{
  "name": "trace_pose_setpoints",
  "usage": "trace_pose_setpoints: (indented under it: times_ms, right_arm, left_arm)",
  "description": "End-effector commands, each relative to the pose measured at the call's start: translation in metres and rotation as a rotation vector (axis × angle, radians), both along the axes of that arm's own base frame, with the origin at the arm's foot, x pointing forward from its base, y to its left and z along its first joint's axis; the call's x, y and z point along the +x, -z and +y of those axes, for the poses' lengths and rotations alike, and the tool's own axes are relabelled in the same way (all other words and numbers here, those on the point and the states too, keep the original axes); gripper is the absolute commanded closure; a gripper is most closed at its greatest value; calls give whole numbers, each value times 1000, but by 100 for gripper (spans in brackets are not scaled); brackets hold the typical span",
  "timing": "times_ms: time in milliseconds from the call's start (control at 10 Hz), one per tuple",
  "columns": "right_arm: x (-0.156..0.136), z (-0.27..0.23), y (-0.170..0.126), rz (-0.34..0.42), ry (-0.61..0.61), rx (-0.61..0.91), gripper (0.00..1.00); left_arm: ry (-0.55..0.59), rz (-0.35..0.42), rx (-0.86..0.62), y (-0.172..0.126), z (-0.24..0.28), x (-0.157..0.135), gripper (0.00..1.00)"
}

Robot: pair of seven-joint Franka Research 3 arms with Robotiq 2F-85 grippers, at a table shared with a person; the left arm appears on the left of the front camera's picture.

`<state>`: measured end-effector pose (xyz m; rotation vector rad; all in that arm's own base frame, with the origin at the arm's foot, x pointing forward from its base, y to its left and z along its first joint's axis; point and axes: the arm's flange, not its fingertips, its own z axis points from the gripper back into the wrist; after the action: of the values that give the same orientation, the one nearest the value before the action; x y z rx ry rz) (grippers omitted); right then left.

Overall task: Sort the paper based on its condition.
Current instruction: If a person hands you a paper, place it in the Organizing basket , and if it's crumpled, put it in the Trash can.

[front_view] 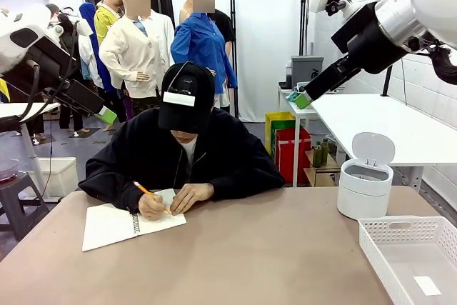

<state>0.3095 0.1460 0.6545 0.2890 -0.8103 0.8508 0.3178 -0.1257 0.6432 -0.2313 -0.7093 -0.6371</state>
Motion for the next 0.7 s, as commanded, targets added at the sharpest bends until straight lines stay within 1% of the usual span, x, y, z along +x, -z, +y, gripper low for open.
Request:
trace_pose_setpoints:
  times_ms: [0, 600]
  right_arm:
    - [0, 0, -1, 5, 2, 2, 0]
    - [0, 0, -1, 5, 2, 2, 0]
  left_arm:
    - [-1, -2, -1, -1, 0, 0, 0]
    - [-1, -2, -1, -1, 0, 0, 0]
